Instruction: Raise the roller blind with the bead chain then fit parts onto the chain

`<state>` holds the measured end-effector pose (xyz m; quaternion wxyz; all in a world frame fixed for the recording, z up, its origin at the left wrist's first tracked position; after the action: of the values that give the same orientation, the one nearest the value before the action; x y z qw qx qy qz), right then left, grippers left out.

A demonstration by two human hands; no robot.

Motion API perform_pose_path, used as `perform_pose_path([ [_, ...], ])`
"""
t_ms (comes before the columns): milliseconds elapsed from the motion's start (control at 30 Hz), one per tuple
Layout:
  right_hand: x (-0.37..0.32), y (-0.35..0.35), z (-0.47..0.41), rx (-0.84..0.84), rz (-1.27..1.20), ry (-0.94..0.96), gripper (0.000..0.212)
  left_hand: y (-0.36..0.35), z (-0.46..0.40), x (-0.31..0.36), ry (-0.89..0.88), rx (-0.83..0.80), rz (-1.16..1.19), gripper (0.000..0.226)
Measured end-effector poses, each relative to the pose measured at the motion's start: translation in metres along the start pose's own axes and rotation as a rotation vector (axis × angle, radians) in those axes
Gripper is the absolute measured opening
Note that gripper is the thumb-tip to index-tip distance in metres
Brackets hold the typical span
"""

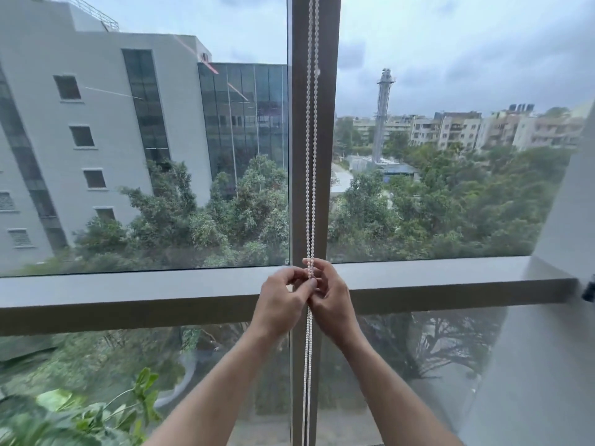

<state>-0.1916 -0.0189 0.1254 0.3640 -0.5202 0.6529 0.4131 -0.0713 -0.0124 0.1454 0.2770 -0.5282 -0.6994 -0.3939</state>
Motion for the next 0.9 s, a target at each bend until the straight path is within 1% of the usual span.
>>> perform_pose_path([
  [133, -0.029, 0.010, -0.009, 0.000, 0.016, 0.028, 0.041, 0.004, -0.014, 0.025, -0.053, -0.001, -0.013, 0.003],
  [300, -0.064, 0.017, -0.020, -0.026, 0.108, 0.077, 0.050, 0.010, -0.033, 0.044, -0.086, -0.006, -0.008, 0.002],
  [467, -0.101, 0.023, -0.035, -0.034, 0.217, 0.175, 0.067, 0.025, -0.054, 0.066, -0.135, -0.062, -0.086, 0.022],
  [533, -0.116, 0.025, -0.043, -0.022, 0.249, 0.214, 0.074, 0.035, -0.062, 0.076, -0.183, -0.073, -0.159, 0.025],
  [600, -0.128, 0.028, -0.053, -0.005, 0.298, 0.248, 0.080, 0.043, -0.071, 0.084, -0.233, -0.112, -0.255, 0.033],
  [667, -0.146, 0.032, -0.062, 0.020, 0.333, 0.291, 0.081, 0.056, -0.080, 0.097, -0.287, -0.167, -0.368, 0.047],
  [733, -0.166, 0.036, -0.072, 0.058, 0.377, 0.337, 0.078, 0.071, -0.092, 0.109, -0.329, -0.176, -0.480, 0.059],
  [800, -0.185, 0.042, -0.082, 0.106, 0.448, 0.409, 0.077, 0.087, -0.105, 0.126, -0.391, -0.150, -0.585, 0.066],
  [900, -0.219, 0.048, -0.096, 0.195, 0.580, 0.554, 0.076, 0.114, -0.127, 0.156, -0.550, -0.045, -0.786, 0.068],
])
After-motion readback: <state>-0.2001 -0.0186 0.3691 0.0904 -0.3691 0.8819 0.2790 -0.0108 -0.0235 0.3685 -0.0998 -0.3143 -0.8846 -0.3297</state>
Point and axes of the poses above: each hand's wrist, its own z-axis away from the middle knuckle, its own y-axis out of the back of the hand, x = y × z, the point moved 5 cm from there along -z, towards the middle knuckle, and after that the axes turned 7 degrees about -y, right-handed, at the moved point
